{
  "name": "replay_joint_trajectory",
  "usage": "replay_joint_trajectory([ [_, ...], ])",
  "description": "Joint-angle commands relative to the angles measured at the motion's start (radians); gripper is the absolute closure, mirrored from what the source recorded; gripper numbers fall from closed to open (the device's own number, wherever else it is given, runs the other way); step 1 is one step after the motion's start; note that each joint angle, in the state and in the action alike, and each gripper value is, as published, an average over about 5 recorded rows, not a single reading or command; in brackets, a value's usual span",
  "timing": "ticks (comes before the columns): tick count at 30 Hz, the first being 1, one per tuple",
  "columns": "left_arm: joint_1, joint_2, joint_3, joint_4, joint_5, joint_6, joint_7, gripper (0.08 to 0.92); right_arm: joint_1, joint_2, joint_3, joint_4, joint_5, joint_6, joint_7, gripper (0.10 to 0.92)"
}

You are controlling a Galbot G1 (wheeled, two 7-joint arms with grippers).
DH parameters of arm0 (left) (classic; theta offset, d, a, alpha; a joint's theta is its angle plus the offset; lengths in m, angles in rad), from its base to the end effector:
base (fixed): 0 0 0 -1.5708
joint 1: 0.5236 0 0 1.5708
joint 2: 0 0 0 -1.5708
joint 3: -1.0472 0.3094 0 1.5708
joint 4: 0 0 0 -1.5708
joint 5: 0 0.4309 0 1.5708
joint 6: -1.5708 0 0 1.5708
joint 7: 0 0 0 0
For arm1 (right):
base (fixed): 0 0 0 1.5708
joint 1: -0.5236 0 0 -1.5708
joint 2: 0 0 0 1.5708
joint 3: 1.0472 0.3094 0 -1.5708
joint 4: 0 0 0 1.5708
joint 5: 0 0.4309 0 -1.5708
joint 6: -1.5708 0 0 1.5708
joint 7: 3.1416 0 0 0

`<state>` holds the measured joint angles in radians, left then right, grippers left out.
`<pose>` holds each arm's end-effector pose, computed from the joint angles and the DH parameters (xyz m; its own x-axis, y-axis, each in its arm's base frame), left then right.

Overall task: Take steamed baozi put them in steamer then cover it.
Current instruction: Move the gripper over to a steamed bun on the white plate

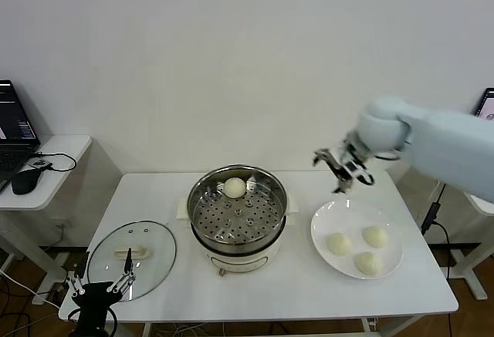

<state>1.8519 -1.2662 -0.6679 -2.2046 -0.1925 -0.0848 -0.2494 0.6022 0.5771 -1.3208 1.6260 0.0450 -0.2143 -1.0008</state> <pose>0.2117 0.0639 -0.2731 -0.9849 -0.1680 0.0423 -0.1607 0.9772 0.1391 0.5106 -0.0134 -0.0764 -0.3370 -0.1142 0.9346 -0.8528 -0.3837 -0.3544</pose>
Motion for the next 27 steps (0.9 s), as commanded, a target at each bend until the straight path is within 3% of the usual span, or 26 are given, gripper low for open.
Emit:
replay_joint_trajectory([
  [1, -0.002, 0.0, -0.001, -0.002, 0.002, 0.006, 0.001, 0.177, -0.241, -0.175, 0.107, 0.08, -0.039, -0.097, -0.005, 0.203],
  [11, -0.011, -0.001, -0.009, 0.016, 0.001, 0.012, 0.003, 0.177, -0.528, -0.091, 0.337, -0.072, -0.103, -0.089, 0.007, 0.203],
  [27, -0.019, 0.001, -0.017, 0.024, -0.003, 0.017, 0.004, 0.177, -0.649, 0.032, 0.411, -0.184, -0.121, -0.092, 0.046, 0.203],
])
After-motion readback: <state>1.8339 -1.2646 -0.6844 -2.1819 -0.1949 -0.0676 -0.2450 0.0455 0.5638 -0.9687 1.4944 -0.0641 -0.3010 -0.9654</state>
